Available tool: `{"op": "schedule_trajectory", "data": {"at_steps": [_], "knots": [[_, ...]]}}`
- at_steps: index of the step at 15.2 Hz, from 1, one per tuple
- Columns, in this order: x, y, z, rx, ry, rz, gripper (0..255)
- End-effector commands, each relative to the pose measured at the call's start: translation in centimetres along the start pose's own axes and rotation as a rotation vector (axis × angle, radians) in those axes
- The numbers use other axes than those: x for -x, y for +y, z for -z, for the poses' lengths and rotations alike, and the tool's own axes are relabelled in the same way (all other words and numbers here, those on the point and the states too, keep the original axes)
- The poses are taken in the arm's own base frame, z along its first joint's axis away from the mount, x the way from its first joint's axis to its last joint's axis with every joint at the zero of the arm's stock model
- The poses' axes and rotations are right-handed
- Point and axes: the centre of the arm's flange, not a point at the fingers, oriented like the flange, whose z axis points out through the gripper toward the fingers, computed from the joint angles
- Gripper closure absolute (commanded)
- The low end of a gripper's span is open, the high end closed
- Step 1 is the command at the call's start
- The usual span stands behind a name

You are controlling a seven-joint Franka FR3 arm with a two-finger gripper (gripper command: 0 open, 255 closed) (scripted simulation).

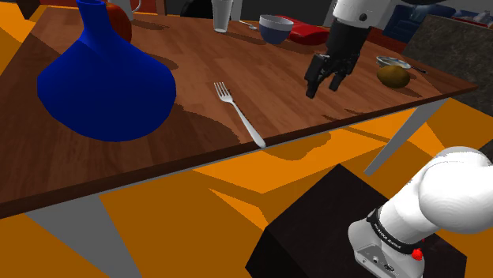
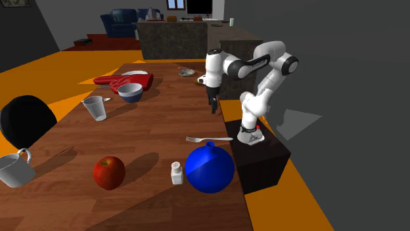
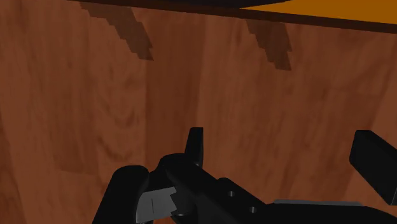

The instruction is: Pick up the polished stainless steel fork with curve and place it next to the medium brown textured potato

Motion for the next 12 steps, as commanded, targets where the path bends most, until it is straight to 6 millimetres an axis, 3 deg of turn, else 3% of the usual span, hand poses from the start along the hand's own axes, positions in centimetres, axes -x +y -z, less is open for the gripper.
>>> {"op": "schedule_trajectory", "data": {"at_steps": [1,12], "knots": [[-1.0,-2.6,0.1,-0.008,0.007,-0.015,0],[-6.8,-15.1,0.7,-0.043,0.044,-0.093,0]]}}
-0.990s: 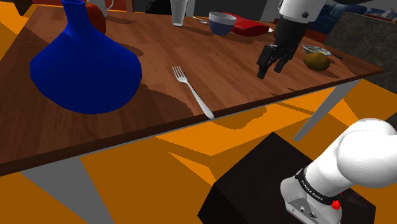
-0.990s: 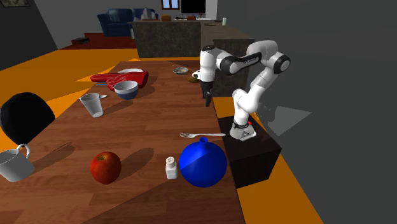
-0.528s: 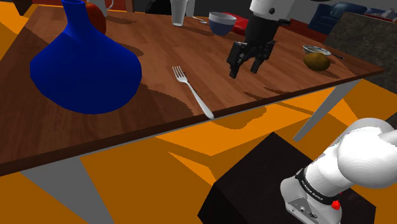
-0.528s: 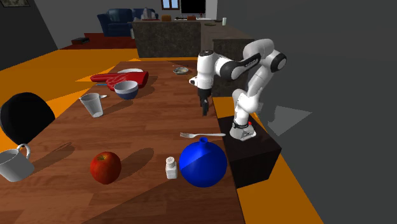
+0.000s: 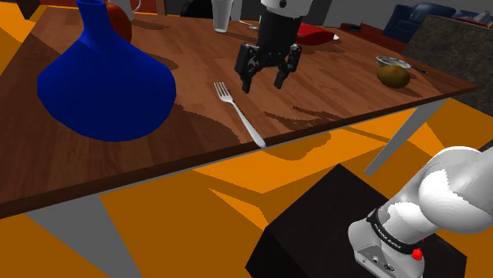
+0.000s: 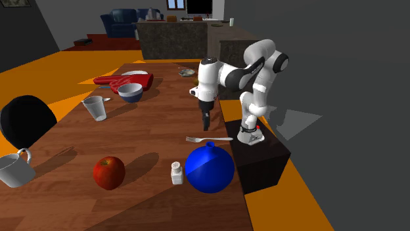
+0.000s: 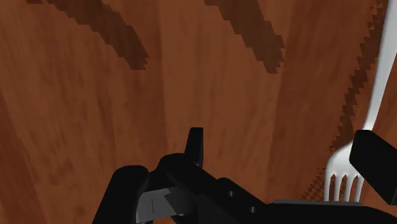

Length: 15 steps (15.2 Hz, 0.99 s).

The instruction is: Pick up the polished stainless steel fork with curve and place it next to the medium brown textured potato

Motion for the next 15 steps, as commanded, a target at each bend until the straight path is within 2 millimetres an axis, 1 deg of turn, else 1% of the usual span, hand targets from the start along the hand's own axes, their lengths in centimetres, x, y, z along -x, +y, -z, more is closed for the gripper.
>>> {"op": "schedule_trajectory", "data": {"at_steps": [1,4,5,12,13,15], "knots": [[-1.1,-2.3,0.2,-0.008,0.006,-0.016,0],[-2.6,-5.7,0.3,-0.018,0.016,-0.038,0],[-2.9,-6.6,0.3,-0.02,0.019,-0.043,0],[-3.0,-6.6,-3.4,-0.02,0.019,-0.043,0],[-3.0,-6.7,-3.7,-0.02,0.019,-0.043,0],[-3.0,-6.7,-3.7,-0.02,0.019,-0.043,0]]}}
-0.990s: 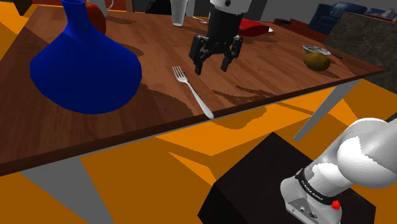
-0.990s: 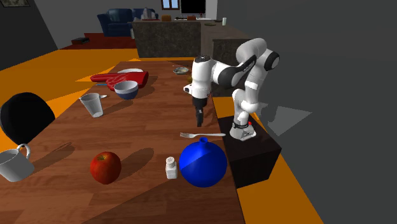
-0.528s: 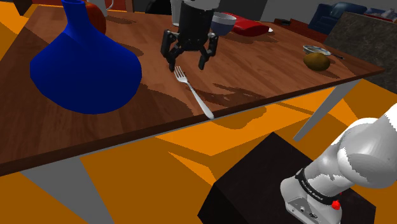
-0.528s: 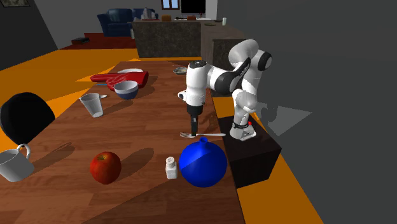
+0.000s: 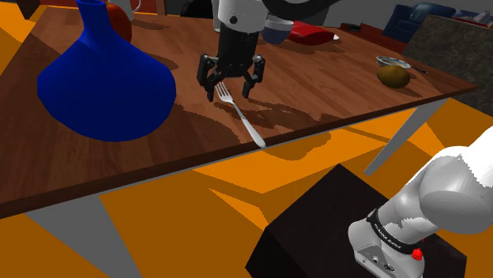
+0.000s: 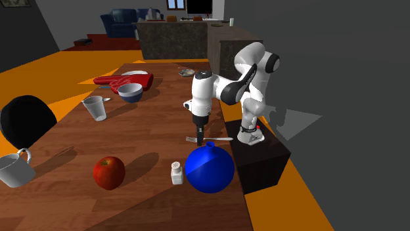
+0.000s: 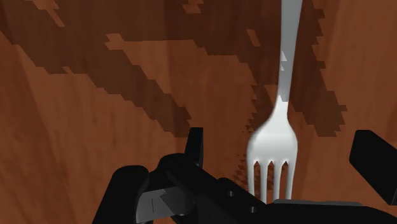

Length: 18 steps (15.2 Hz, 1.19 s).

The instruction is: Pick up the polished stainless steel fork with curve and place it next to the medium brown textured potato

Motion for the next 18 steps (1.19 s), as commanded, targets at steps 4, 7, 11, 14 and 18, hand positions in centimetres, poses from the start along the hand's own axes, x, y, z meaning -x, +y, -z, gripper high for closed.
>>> {"op": "schedule_trajectory", "data": {"at_steps": [4,7,11,14,18], "knots": [[0.0,0.0,-0.1,0.0,0.0,0.0,0],[0.0,0.0,-0.1,0.0,0.0,0.0,255],[0.1,0.0,0.0,0.0,0.0,0.0,255],[0.2,-0.1,-0.2,0.0,0.0,0.0,255],[-0.1,0.0,1.5,0.0,0.0,0.0,255]]}}
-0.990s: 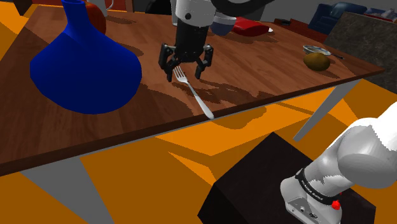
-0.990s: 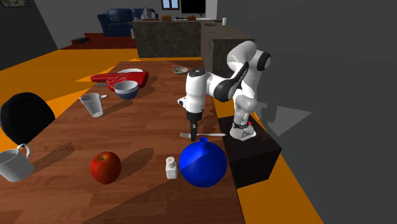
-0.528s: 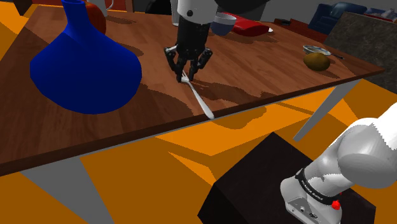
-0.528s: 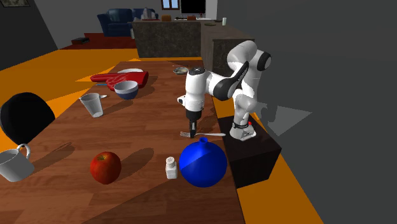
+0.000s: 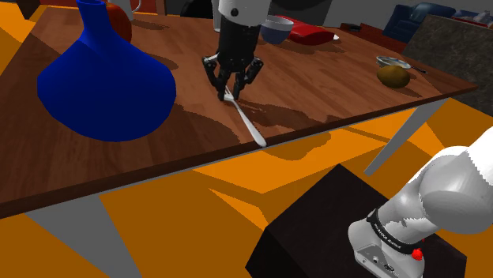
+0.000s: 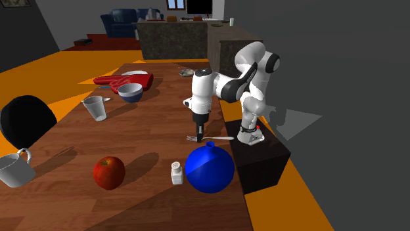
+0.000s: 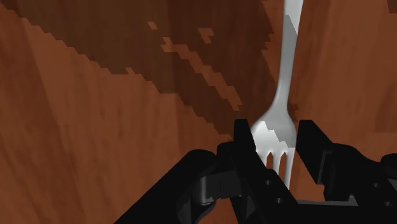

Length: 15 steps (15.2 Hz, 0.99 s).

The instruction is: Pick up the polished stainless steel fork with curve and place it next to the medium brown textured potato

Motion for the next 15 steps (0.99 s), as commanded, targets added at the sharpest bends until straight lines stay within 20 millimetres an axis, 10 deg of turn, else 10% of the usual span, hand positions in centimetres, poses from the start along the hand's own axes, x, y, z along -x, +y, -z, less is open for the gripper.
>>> {"op": "schedule_trajectory", "data": {"at_steps": [1,15], "knots": [[-0.1,-0.1,0.9,0.0,-0.002,0.001,255],[-0.6,-0.2,8.3,0.0,-0.002,0.001,255]]}}
